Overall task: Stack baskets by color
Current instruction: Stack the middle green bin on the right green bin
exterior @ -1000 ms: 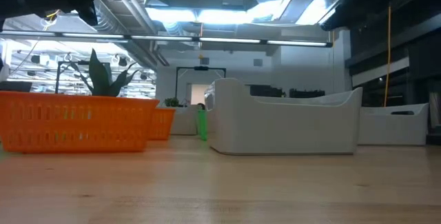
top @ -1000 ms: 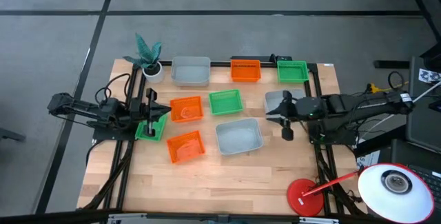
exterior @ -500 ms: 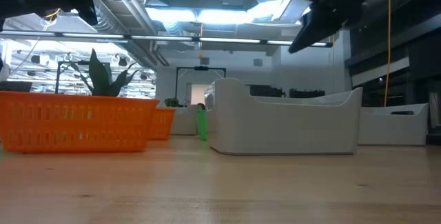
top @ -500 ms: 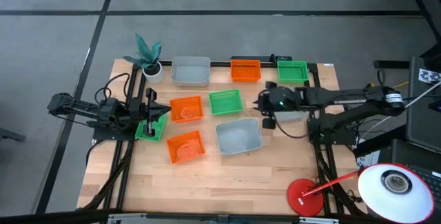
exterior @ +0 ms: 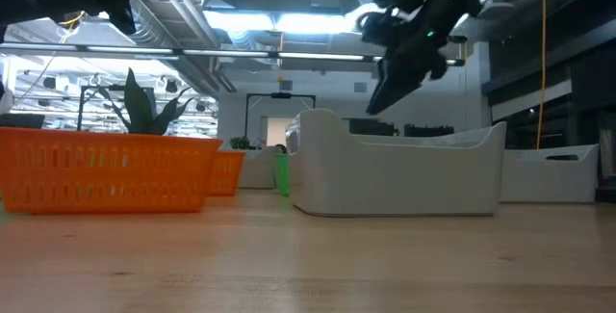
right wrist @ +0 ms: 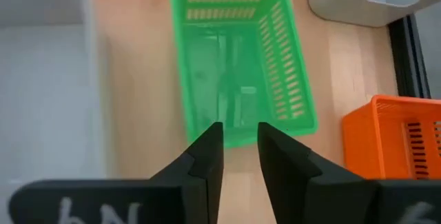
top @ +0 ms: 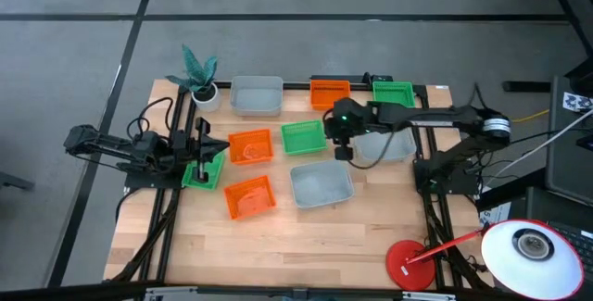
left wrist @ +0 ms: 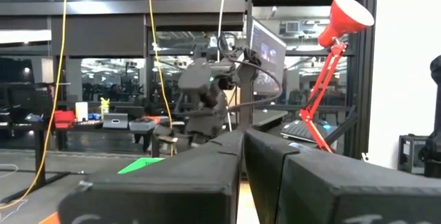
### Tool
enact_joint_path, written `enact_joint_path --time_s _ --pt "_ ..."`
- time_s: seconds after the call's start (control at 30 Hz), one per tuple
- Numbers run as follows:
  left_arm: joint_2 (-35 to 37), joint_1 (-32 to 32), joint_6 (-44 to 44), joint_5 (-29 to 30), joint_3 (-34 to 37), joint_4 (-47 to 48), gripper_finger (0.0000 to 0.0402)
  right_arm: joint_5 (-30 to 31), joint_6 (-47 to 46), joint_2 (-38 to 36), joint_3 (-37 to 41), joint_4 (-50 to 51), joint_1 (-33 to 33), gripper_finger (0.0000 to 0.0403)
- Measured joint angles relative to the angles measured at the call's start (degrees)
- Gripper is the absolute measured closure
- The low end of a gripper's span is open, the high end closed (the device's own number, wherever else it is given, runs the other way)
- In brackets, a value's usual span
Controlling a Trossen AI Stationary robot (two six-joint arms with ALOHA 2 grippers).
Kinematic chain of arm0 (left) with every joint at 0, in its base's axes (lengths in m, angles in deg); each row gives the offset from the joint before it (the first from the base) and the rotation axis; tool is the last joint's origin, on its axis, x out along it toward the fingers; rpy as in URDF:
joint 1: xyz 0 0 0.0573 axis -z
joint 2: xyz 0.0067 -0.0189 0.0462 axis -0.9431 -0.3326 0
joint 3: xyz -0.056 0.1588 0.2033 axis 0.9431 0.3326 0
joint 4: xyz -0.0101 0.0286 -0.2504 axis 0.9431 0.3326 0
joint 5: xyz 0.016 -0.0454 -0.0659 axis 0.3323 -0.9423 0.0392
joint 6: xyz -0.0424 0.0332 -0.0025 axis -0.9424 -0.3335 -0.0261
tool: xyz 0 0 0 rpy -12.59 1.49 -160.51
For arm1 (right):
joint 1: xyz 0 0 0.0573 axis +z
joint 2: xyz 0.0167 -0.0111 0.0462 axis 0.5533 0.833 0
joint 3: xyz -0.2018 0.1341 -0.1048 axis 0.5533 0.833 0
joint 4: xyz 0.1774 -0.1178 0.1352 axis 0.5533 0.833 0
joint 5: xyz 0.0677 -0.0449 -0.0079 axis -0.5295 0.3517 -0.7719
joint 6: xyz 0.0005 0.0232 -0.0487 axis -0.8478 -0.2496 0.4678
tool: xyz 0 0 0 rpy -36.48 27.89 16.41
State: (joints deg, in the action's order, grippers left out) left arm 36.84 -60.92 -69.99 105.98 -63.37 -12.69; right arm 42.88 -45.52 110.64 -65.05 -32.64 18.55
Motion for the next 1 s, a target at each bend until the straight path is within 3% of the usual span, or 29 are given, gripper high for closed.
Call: enact_joint_path --time_s 0.3,0.6,1.0 --pt "0.0 0.0 0.0 0.0 0.0 0.2 0.0392 -0.7 6.3 10.4 -8.5 -4.4 -3.1 0.0311" --pt "0.0 0.0 0.0 0.0 0.0 0.2 0.0392 -13.5 12.1 19.6 -15.4 -3.8 -8.6 0.0311" --pt "0.0 0.0 0.0 0.1 0.0 0.4 0.0392 -17.0 11.9 24.3 -16.9 -2.9 -11.9 0.0311"
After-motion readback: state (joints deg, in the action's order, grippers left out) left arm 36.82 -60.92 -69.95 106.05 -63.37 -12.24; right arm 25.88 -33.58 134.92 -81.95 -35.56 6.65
